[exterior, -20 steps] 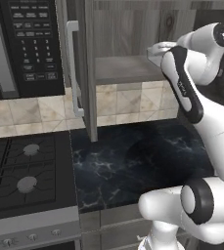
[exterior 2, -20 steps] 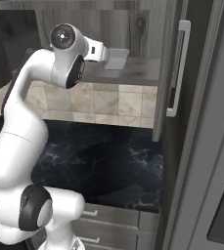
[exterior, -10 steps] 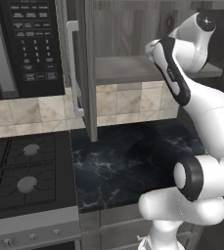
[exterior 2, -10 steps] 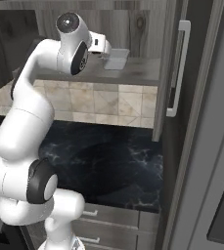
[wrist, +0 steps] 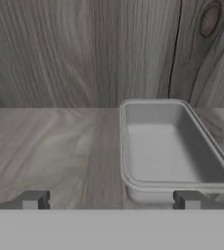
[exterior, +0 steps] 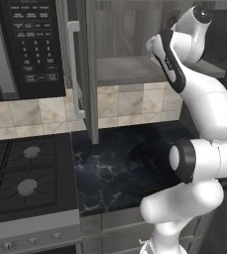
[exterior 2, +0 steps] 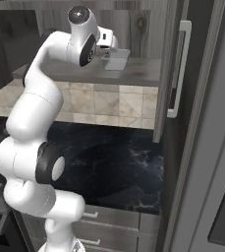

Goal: Retrieve the tupperware and aluminum foil from the cabinet and place them on the dining counter near the plate with tomato and chicken drumstick to prepare for storing leftovers.

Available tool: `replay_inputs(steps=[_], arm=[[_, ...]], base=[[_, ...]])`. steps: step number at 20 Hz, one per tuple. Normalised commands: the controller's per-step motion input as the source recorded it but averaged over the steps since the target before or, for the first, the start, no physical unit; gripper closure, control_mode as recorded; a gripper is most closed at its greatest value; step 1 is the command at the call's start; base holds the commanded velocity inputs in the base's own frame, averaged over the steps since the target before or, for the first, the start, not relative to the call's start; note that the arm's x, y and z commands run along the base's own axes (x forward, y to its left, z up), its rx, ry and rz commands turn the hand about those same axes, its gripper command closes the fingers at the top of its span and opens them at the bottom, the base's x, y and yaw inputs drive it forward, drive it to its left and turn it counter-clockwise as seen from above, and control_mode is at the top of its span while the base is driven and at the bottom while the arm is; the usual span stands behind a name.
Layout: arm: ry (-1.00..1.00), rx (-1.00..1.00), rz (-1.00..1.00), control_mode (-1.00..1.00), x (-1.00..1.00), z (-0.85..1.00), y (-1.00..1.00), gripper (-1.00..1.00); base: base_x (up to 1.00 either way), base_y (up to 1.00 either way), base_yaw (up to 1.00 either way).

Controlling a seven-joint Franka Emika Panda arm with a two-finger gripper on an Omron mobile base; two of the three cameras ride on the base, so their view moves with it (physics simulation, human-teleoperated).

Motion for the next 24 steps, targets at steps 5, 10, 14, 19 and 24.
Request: replay_inputs(steps=[5,10,14,19,24], arm=[[-0.02,0.0,0.0,-1.0,0.43,-0.23,-0.19,-1.0],[0.0,0.0,0.02,-1.0,0.47,-0.21,-0.07,-1.0],[0.0,0.0,0.02,-1.0,0.46,-0.02,-0.04,-1.0],[0.0,0.0,0.02,-1.0,0.42,0.0,-0.01,-1.0],[0.0,0.0,0.03,-1.0,0.48,0.0,0.0,-1.0]], base=[[0.0,0.0,0.0],[0.0,0.0,0.0],[0.0,0.0,0.0],[0.0,0.0,0.0],[0.0,0.0,0.0]])
